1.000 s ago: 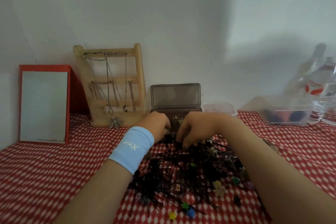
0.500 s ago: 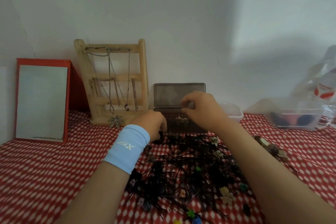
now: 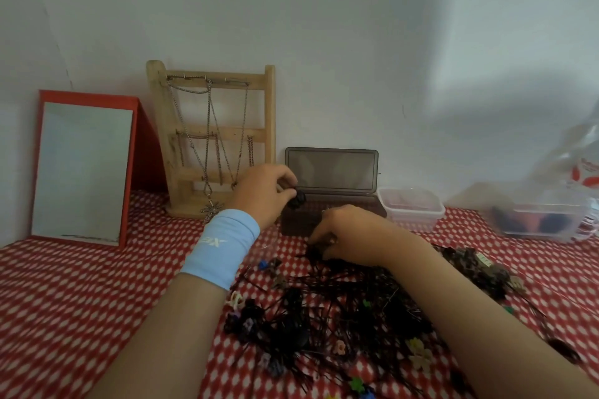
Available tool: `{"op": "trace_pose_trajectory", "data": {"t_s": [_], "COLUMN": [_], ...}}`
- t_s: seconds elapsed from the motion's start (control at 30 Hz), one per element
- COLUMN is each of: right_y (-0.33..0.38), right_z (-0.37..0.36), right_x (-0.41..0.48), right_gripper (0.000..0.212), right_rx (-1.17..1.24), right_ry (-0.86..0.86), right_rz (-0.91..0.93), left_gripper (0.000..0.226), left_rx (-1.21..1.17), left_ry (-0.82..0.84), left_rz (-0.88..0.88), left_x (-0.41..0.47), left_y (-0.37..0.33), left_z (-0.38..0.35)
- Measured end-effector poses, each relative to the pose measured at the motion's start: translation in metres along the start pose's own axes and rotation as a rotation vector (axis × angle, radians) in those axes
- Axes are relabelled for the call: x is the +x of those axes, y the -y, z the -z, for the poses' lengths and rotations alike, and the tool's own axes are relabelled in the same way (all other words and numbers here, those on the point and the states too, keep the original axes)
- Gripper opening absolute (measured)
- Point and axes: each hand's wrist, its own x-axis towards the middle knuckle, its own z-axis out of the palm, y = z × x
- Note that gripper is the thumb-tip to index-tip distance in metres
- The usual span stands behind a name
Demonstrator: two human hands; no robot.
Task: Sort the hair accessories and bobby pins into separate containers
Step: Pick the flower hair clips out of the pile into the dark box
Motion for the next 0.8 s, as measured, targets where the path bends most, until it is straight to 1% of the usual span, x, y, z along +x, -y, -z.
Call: {"op": "trace_pose_trajectory", "data": {"t_s": [0.07,0.13,0.17,0.23,0.33,0.43,0.53,0.6,0.67,0.73,0.77,0.8], "right_y": [-0.001,-0.003,-0.005,-0.008,-0.015,-0.024,-0.033,-0.035,-0.033,-0.028,-0.024,-0.02], "right_z": [0.001,0.004,0.007,0.015,0.027,0.033,0.03,0.026,0.023,0.025,0.027,0.028], "right_x": [0.001,-0.001,-0.003,-0.008,-0.015,-0.02,-0.019,-0.017,-0.017,-0.017,-0.018,-0.019], "right_gripper": [0.036,0.03,0.027,0.024,0.02,0.022,0.027,0.037,0.042,0.028,0.02,0.017], "right_rx": [0.043,0.113,0.148,0.198,0.251,0.277,0.254,0.227,0.189,0.192,0.203,0.207], "right_ry": [-0.008,-0.031,-0.05,-0.104,-0.247,-0.396,-0.481,-0.483,-0.484,-0.538,-0.541,-0.503], "right_rz": [0.003,-0.017,-0.033,-0.065,-0.102,-0.155,-0.195,-0.227,-0.235,-0.193,-0.166,-0.142], "left_gripper": [0.023,0.03,0.028,0.019,0.01,0.014,0.021,0.025,0.024,0.021,0.02,0.02], "left_rx": [-0.054,-0.062,-0.051,-0.038,-0.016,0.106,0.216,0.286,0.311,0.3,0.282,0.261], "left_ry": [0.011,0.031,0.036,0.069,0.263,0.458,0.63,0.714,0.737,0.709,0.685,0.66], "left_rz": [0.01,-0.018,-0.043,-0.075,-0.08,-0.108,-0.126,-0.127,-0.12,-0.114,-0.116,-0.12], "left_x": [0.001,0.001,0.001,0.0,-0.004,-0.009,-0.013,-0.014,-0.014,-0.014,-0.014,-0.013], "left_y": [0.003,0.001,-0.001,-0.006,-0.018,-0.026,-0.028,-0.028,-0.028,-0.028,-0.028,-0.028], "left_z": [-0.006,-0.006,-0.004,0.001,0.007,0.003,-0.007,-0.016,-0.022,-0.021,-0.018,-0.015]}}
